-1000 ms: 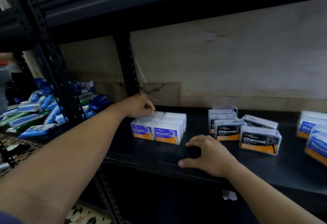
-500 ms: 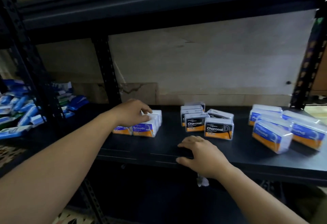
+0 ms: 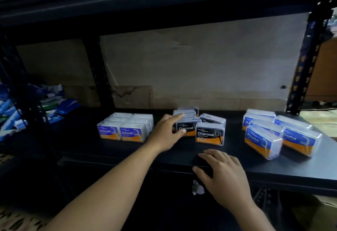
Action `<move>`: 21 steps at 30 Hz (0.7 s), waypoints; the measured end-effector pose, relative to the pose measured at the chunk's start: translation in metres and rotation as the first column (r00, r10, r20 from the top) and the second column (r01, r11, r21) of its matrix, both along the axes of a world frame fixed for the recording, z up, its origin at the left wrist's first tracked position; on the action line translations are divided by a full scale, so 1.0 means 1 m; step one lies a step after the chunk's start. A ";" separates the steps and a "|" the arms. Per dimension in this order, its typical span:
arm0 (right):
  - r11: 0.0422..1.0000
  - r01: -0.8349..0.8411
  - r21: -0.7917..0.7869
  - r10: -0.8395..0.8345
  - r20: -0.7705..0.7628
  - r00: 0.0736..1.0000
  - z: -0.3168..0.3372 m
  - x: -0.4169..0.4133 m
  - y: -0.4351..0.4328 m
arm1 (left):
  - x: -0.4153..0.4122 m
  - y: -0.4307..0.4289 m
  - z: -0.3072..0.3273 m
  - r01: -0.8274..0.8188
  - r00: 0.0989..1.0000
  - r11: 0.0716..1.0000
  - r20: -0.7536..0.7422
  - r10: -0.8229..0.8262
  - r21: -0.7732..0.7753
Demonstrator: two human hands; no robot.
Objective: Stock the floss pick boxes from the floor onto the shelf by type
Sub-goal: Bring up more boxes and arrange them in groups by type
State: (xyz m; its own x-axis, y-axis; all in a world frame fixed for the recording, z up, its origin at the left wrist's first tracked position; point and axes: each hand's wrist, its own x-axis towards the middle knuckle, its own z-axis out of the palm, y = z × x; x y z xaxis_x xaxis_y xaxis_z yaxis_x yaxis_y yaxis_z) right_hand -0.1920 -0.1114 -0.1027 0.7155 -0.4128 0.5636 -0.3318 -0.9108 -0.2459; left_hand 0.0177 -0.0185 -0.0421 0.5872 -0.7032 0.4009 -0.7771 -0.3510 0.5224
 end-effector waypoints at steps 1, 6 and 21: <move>1.000 0.003 -0.010 -0.002 0.031 1.000 -0.004 0.001 0.001 | 0.000 -0.005 -0.005 -0.006 1.000 1.000 0.004 0.006 0.003; 0.999 0.012 -0.031 -0.008 0.121 0.993 -0.016 0.005 -0.001 | -0.001 -0.016 -0.016 -0.062 0.995 0.994 0.068 0.068 -0.088; 1.000 0.023 -0.017 -0.021 0.111 0.994 -0.018 0.007 -0.002 | 0.010 0.008 0.007 -0.063 0.974 0.998 0.217 0.063 -0.006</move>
